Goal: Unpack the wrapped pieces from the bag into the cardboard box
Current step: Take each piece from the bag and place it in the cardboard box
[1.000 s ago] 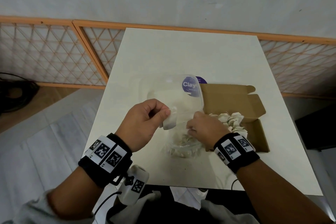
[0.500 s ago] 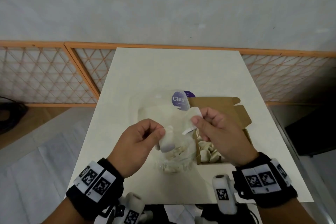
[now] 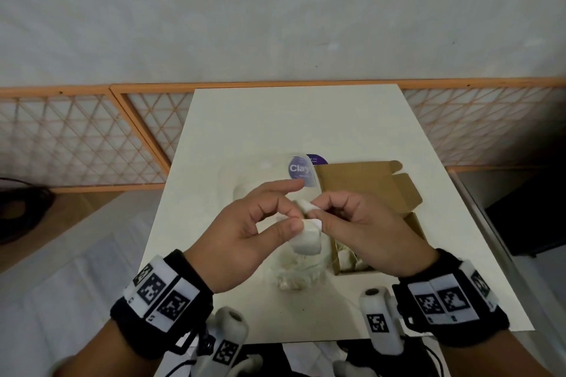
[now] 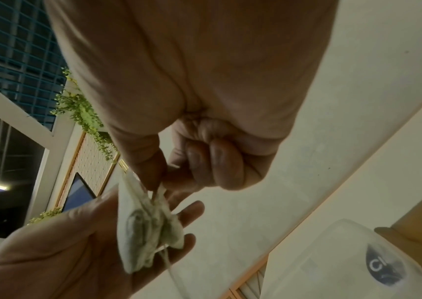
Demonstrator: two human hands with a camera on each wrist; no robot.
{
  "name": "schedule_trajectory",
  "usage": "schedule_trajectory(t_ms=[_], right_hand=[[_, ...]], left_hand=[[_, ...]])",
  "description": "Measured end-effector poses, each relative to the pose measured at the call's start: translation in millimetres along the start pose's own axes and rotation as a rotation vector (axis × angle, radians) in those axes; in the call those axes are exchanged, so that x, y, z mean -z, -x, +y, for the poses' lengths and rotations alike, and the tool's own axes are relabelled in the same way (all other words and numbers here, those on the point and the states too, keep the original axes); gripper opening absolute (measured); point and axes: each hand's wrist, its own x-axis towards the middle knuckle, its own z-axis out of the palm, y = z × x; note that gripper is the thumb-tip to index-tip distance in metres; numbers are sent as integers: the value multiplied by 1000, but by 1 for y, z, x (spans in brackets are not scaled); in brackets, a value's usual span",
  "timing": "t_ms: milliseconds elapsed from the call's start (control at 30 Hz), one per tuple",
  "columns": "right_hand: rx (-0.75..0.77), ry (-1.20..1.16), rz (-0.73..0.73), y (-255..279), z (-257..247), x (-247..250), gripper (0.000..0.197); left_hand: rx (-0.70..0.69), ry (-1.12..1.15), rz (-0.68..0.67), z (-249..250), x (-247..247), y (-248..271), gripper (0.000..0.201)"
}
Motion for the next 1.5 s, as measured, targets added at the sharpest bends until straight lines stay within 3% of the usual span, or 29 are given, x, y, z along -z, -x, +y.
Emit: schedule_trajectory(t_ms=[133,400,633,833,1067,1200,1500], right_hand=[[10,43,-17,-1,-4,0,20],[-10,130,-41,-7,-8,-2,17],[-81,206,75,-26,11,-3,12],[-235,823,-251,-47,65,-23,26],[-414,1115,-545,-56,102,-48,44],[-388,1233,-559,-52,110,-60,38],[-290,1293,-432,-46,119,-65,29]], left_hand=[[-1,-10,10,-1,-3,-1,6],[7,-106,180,-6,-8,0,5],[42,-69,318,-18,7,1,18],[48,-70,374,-22,12,7,13],[50,-124,378,-25,8,9,10],[42,-126,372,-28,7,9,9],[52,-161,369,-25,4,11,10]])
